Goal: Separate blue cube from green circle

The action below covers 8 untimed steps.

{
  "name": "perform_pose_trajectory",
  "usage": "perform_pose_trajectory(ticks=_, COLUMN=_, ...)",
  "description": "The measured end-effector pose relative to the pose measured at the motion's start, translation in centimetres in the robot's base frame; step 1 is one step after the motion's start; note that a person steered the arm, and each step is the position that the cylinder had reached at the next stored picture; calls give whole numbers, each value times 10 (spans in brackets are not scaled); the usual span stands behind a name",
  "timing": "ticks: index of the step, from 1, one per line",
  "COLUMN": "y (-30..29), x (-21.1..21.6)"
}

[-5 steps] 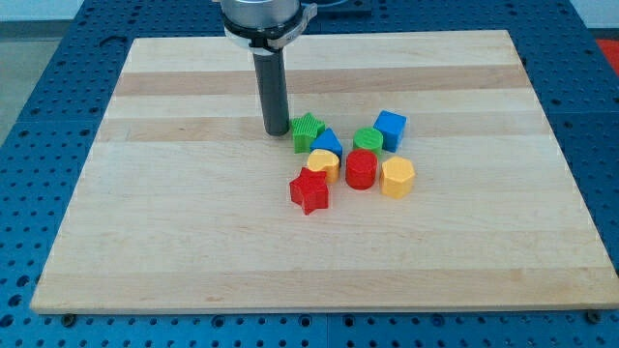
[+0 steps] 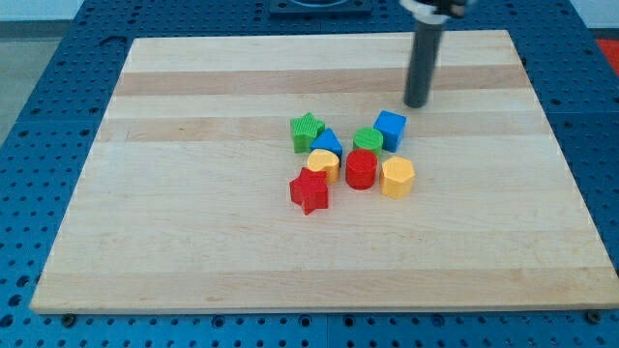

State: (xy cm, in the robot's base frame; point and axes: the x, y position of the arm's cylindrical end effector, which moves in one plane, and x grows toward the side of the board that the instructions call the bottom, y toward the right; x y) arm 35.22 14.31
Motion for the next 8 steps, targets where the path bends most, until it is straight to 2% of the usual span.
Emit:
perform_pose_trajectory(ticks=2, y=3, x=68)
perform_pose_trajectory(ticks=3, y=-27, x=73)
perform_pose_trajectory(ticks=5, y=-155, x=19)
perform_pose_trajectory(ticks=6, y=-193, x=-20)
perform_pose_trajectory(ticks=8, y=-215, x=-20)
